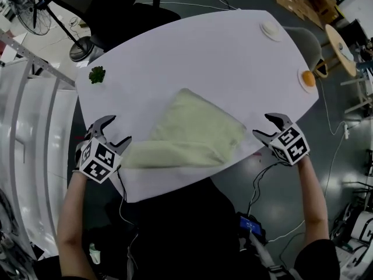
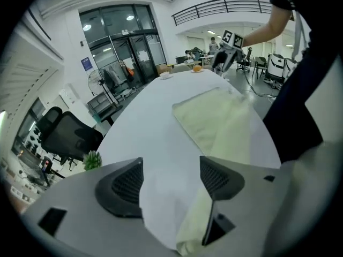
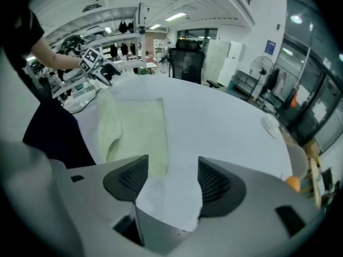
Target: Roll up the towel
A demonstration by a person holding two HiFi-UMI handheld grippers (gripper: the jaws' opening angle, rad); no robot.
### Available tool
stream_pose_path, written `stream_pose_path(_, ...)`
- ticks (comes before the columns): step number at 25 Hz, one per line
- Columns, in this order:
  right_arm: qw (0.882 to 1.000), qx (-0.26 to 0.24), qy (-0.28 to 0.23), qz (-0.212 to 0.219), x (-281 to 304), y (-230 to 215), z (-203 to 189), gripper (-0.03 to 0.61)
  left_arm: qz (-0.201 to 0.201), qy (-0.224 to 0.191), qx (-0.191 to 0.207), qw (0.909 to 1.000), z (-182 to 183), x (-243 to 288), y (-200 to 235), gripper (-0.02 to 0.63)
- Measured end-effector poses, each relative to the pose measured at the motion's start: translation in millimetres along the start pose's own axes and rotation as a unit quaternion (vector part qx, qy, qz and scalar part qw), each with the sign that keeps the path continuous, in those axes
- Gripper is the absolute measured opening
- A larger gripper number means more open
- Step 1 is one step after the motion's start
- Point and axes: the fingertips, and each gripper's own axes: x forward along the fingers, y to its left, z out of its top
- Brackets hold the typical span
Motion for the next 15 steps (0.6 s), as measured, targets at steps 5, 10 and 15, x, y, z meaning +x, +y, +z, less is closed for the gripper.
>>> stream_pose_path(5, 0.987, -0.112, -0.037, 0.109, 10, 101, 42, 0.281, -0.026, 0.032, 0.015, 0.999, -60, -39, -41, 0.345)
stream_pose_path(10, 0.957, -0.221, -0.028, 0.185, 42, 198, 50, 0.279, -0.026, 0.049, 0.034, 0.9979, -95, -45, -76, 0.345)
stream_pose_path(15, 0.95, -0.251, -0.022, 0.184, 76, 237, 41, 0.275, -0.002, 0.046, 0.05, 0.9977, -107, -23, -84, 0.344)
